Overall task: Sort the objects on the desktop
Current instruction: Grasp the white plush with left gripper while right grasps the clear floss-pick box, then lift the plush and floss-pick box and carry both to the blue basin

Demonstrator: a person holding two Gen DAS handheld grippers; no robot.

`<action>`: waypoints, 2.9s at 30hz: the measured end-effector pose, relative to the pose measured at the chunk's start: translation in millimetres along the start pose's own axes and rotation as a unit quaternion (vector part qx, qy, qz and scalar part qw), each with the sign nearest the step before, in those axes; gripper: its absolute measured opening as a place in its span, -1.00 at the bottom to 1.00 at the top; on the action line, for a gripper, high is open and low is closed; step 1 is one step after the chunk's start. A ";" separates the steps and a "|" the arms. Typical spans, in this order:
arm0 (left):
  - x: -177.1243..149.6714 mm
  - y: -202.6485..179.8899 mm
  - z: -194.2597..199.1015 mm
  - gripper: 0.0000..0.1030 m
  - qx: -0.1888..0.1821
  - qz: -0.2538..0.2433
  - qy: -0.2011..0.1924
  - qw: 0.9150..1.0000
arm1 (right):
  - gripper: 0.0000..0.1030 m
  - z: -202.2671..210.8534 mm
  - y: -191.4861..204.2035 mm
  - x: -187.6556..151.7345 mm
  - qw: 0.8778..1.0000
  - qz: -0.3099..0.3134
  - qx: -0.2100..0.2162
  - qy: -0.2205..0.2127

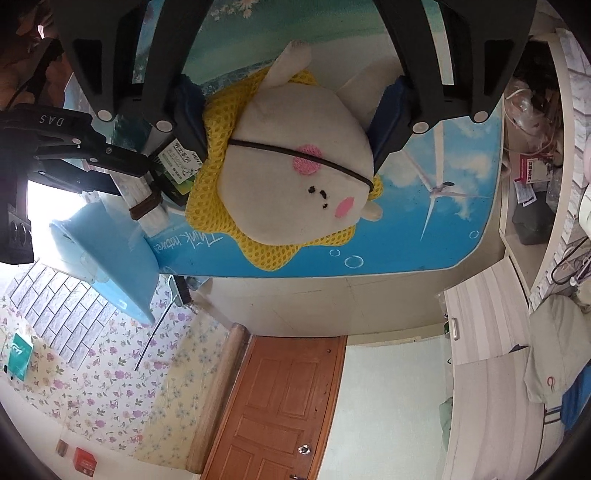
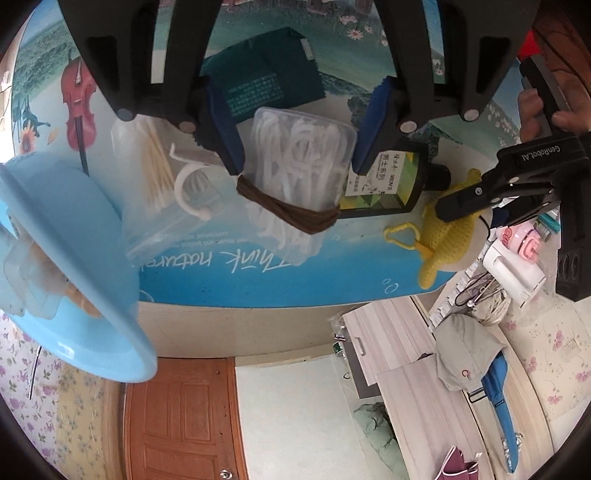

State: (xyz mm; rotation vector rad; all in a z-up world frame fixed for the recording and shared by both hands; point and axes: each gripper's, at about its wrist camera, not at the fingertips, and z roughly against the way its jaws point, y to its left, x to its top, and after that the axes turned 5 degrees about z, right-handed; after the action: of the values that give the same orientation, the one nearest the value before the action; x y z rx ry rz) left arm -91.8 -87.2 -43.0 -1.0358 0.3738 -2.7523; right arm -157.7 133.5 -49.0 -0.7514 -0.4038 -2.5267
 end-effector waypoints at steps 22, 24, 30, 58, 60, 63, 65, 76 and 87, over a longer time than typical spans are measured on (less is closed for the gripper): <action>-61.8 -83.7 57.0 0.45 -0.035 -0.049 0.009 0.998 | 0.10 88.7 -19.6 -63.6 0.998 0.037 -0.017 -0.045; -68.9 -89.8 53.5 0.45 -0.032 -0.057 0.019 0.998 | 0.10 91.7 -18.1 -70.0 0.998 0.046 -0.020 -0.045; -80.8 -98.9 48.5 0.46 -0.025 -0.072 0.034 0.997 | 0.10 88.1 -14.7 -83.4 0.997 0.070 -0.025 -0.030; -96.4 -85.2 21.9 0.38 0.000 -0.071 0.048 0.996 | 0.07 60.8 -28.8 -102.8 0.998 0.058 -0.024 0.015; -92.4 -84.0 28.8 0.37 -0.008 -0.065 0.040 0.997 | 0.06 63.5 -29.5 -101.9 0.998 0.054 -0.015 0.009; -86.2 -86.8 40.0 0.36 -0.010 -0.064 0.023 0.998 | 0.04 71.9 -29.1 -99.5 0.998 0.055 -0.014 -0.008; -79.7 -89.4 47.1 0.36 -0.017 -0.061 0.014 0.998 | 0.04 81.8 -29.6 -96.1 0.998 0.052 -0.010 -0.027; -32.1 -134.6 64.6 0.36 -0.050 -0.086 -0.026 0.995 | 0.04 134.4 -43.3 -64.8 0.992 0.040 -0.009 -0.117; 21.6 -200.4 39.0 0.36 -0.077 -0.114 -0.031 0.990 | 0.04 156.3 -86.6 -29.6 0.988 0.020 -0.013 -0.150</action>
State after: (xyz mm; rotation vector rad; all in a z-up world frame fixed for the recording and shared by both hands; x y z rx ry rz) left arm -97.2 91.6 57.6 -1.2707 0.4945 -2.9204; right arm -112.3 279.7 47.8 -1.1438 -0.4510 -2.3885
